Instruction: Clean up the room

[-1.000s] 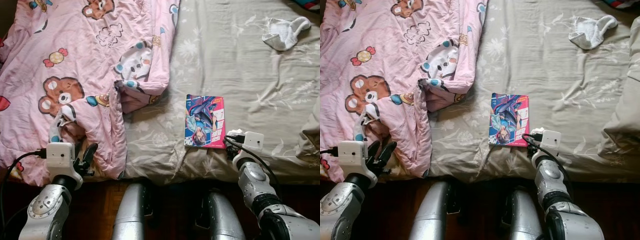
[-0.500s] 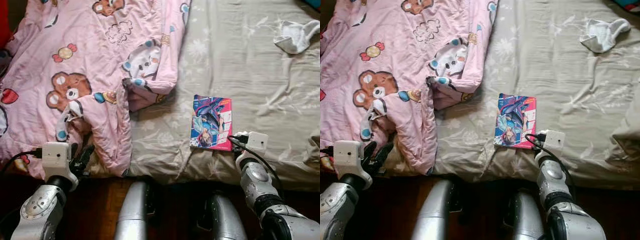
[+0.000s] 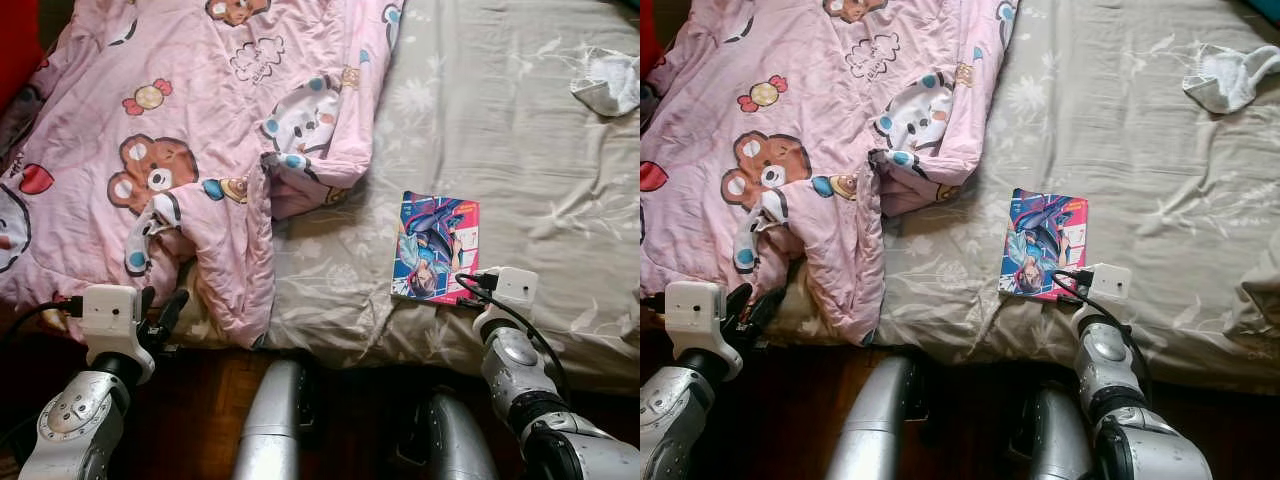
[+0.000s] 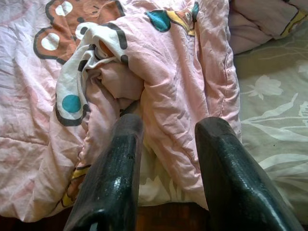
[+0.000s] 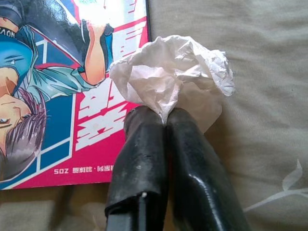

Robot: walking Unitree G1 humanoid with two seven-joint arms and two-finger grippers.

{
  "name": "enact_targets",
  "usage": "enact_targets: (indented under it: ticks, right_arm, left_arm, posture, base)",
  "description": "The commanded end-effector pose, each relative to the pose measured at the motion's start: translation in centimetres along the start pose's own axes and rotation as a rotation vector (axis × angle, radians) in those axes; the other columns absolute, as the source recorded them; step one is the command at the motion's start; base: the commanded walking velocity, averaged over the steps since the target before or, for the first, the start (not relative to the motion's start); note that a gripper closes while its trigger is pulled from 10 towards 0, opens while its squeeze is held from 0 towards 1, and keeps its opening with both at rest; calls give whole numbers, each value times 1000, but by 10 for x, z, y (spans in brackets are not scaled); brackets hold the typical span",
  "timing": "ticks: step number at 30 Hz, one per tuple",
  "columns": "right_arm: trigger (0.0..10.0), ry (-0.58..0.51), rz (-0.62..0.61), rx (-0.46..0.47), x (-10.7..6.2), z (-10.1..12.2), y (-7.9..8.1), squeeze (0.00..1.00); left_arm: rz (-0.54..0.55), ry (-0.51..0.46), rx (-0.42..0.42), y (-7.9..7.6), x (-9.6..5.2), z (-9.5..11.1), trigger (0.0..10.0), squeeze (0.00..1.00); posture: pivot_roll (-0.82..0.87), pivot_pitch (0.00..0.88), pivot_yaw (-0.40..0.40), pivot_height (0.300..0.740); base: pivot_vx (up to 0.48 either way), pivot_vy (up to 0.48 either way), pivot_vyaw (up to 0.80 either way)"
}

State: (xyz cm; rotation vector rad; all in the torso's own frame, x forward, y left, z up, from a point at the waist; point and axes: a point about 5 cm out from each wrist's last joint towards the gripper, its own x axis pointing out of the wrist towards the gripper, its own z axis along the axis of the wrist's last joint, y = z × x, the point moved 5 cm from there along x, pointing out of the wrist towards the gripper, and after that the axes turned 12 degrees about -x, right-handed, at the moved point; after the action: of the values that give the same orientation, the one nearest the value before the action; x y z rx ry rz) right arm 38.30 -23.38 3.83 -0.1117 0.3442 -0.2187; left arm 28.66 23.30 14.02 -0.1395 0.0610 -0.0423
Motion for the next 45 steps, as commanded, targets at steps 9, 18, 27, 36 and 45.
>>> enact_targets:
  ticks: [9, 18, 27, 36, 45]
  right_arm:
    - [0, 60, -28, 5, -8, -27, -11, 0]
    - [0, -43, -86, 40, -11, -17, -34, 0]
    - [10000, -81, -17, 27, -23, -34, -30, 0]
    - [10000, 154, 20, 39, -47, -105, -19, 0]
    - [10000, 361, 23, 32, -74, -157, -16, 0]
  left_arm:
    - [46, 52, -1, 17, -3, -19, 10000, 0]
    - [94, 70, -17, 29, 1, -40, 10000, 0]
    - [190, 210, -88, 52, 3, -108, 10000, 0]
    - [270, 363, -165, 54, 9, -161, 10000, 0]
    - [243, 505, -135, 43, 6, -192, 10000, 0]
  posture:
    - [220, 493, 151, 648]
    - [175, 391, 98, 648]
    - [91, 180, 23, 648]
    - [58, 25, -9, 678]
    - [26, 0, -9, 723]
  base:
    - [0, 0, 0]
    - [0, 0, 0]
    - [0, 0, 0]
    - [0, 0, 0]
    - [0, 0, 0]
